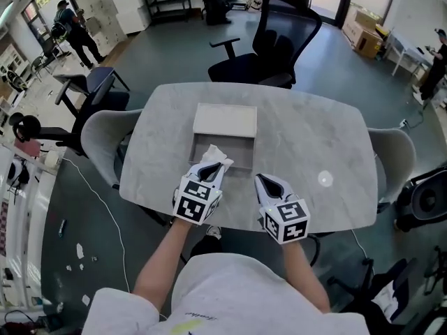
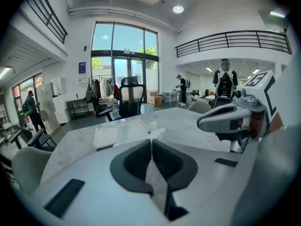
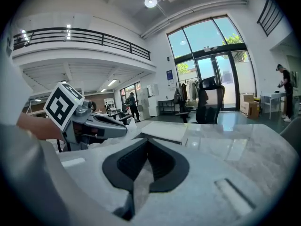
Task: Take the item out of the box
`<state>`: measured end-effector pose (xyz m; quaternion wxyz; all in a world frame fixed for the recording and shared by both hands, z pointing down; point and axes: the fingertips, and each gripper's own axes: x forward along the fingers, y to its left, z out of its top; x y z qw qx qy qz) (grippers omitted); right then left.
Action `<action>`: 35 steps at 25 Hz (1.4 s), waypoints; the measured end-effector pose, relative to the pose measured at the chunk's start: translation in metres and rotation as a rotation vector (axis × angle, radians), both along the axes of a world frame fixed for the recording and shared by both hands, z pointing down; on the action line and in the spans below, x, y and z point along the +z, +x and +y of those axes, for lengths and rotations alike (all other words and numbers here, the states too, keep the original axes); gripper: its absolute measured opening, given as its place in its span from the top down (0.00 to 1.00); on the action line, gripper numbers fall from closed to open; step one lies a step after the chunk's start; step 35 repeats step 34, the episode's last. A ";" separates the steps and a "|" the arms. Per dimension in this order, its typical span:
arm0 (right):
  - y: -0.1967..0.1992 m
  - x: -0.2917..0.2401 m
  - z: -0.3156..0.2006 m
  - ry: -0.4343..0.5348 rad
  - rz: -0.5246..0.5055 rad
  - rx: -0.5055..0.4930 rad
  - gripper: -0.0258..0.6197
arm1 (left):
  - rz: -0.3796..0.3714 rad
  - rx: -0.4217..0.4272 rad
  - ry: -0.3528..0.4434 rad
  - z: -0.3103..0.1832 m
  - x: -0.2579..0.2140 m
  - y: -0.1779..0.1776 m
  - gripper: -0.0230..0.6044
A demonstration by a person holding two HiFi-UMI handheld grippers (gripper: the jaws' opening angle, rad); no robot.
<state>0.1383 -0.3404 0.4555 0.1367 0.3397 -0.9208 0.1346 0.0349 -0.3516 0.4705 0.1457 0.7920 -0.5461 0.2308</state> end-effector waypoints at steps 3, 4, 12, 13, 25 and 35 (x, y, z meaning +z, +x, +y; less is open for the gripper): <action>0.000 -0.004 0.008 0.015 0.000 -0.032 0.95 | 0.042 -0.072 0.029 0.017 -0.006 -0.001 0.94; 0.000 -0.005 0.011 0.020 -0.002 -0.042 0.95 | 0.056 -0.097 0.039 0.023 -0.008 -0.002 0.94; 0.004 -0.012 0.031 0.060 -0.009 -0.100 0.95 | 0.120 -0.232 0.096 0.060 -0.012 0.000 0.94; 0.006 -0.012 0.033 0.062 -0.010 -0.101 0.95 | 0.123 -0.237 0.099 0.064 -0.012 0.001 0.94; 0.002 -0.019 0.050 0.085 -0.009 -0.115 0.95 | 0.146 -0.253 0.108 0.084 -0.017 0.004 0.94; 0.009 -0.012 0.053 0.081 -0.013 -0.097 0.95 | 0.148 -0.252 0.104 0.087 -0.010 0.007 0.94</action>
